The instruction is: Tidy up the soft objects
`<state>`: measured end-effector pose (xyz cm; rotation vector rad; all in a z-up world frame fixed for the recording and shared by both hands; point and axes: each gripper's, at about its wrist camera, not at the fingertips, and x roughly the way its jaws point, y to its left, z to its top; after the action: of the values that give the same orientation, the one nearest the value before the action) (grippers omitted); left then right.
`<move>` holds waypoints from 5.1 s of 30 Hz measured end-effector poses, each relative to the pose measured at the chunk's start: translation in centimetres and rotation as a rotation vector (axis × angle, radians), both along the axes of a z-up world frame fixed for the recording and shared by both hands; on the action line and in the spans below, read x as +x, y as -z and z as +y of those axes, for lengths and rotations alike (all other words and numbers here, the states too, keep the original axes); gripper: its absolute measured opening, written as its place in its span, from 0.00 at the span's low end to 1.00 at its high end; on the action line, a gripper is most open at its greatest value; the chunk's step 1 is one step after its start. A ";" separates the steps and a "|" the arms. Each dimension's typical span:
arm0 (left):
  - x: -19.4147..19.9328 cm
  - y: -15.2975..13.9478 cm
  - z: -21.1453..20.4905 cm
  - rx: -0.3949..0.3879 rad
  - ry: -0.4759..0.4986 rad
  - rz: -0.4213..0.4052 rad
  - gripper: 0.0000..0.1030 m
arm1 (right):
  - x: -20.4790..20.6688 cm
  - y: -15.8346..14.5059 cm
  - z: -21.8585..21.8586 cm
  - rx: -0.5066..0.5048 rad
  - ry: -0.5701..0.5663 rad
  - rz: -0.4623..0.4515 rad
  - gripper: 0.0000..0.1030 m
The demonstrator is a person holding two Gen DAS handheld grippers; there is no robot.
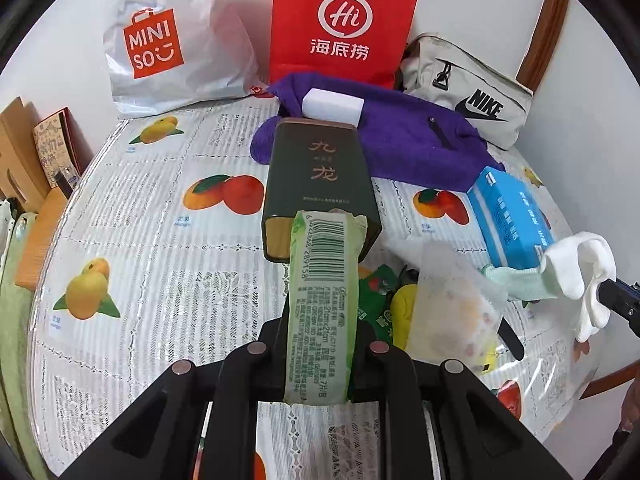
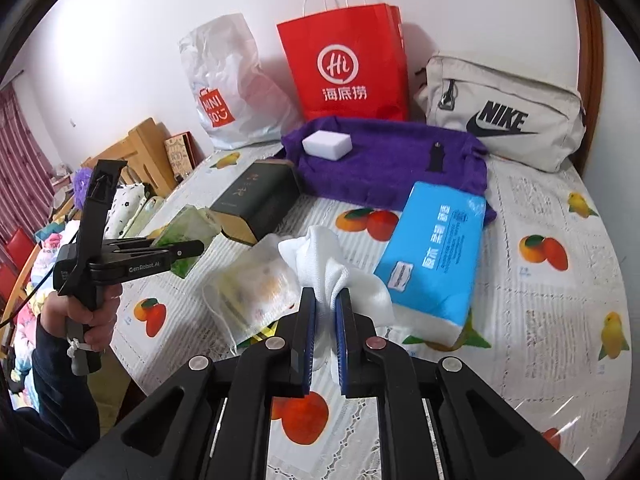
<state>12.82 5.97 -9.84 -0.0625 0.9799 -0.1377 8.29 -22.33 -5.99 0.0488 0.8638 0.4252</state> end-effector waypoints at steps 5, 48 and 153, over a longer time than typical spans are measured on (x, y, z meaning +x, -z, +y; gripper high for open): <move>0.0 -0.5 0.0 0.004 -0.016 -0.001 0.16 | -0.4 -0.8 -0.9 0.012 0.009 -0.014 0.09; 4.9 -3.6 -0.4 0.002 -0.097 -0.015 0.16 | -0.5 -1.1 -7.1 0.036 0.060 0.004 0.09; 11.6 -4.4 -4.3 0.038 0.034 0.015 0.60 | 15.9 -0.5 -3.8 -0.066 0.199 0.021 0.77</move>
<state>24.45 1.65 -5.47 -0.0119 0.9982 -0.1503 24.24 -26.12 -5.46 0.0777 0.8843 0.2098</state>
